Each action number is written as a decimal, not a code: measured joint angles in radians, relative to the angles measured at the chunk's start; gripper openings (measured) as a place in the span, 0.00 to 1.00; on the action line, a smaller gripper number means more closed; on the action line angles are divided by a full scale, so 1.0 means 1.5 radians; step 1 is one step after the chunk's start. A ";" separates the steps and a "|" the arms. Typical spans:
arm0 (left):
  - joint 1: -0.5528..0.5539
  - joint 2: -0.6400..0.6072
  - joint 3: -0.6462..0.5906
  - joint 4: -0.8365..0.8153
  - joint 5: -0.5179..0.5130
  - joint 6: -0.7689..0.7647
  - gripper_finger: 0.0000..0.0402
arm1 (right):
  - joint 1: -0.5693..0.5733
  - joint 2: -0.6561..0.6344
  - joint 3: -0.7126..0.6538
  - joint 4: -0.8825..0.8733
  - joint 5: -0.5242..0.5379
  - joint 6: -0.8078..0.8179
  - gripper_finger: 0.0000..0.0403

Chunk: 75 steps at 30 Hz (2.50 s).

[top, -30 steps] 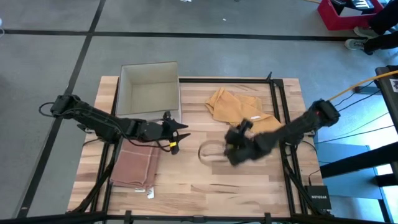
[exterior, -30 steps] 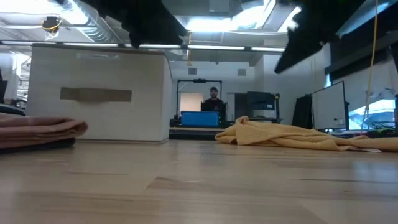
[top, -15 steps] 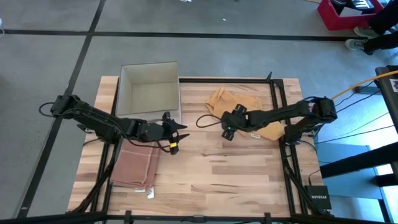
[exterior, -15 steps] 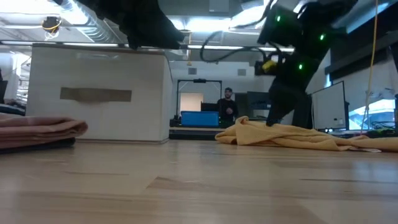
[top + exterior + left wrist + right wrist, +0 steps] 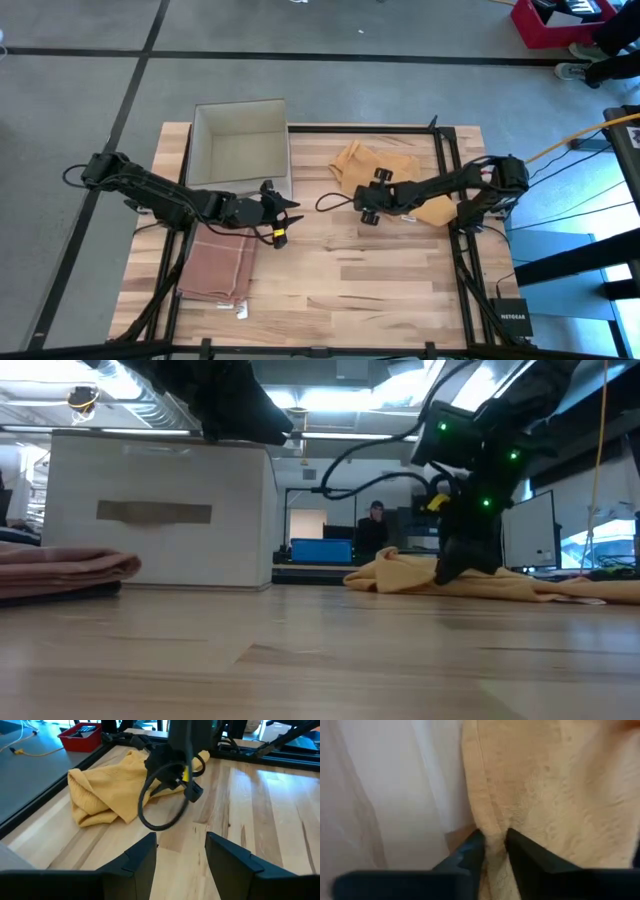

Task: Fold towel
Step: Fold the yellow towel

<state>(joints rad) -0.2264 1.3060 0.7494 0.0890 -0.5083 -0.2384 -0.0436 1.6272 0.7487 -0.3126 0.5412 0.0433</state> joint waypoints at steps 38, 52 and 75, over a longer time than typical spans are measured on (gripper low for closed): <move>-0.110 0.389 0.251 0.023 -0.021 0.230 0.36 | 0.337 0.051 0.073 0.143 -0.006 0.506 0.03; -0.098 0.427 0.253 -0.001 -0.072 0.143 0.36 | 0.337 0.051 0.073 0.244 -0.042 0.515 0.04; -0.088 0.423 0.253 -0.125 -0.088 0.094 0.03 | 0.337 0.051 0.073 0.247 -0.011 0.490 0.04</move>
<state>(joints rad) -0.3580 1.9400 1.1294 -0.0982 -0.6399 -0.0975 0.4622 1.7039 0.8589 0.0583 0.5252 0.7780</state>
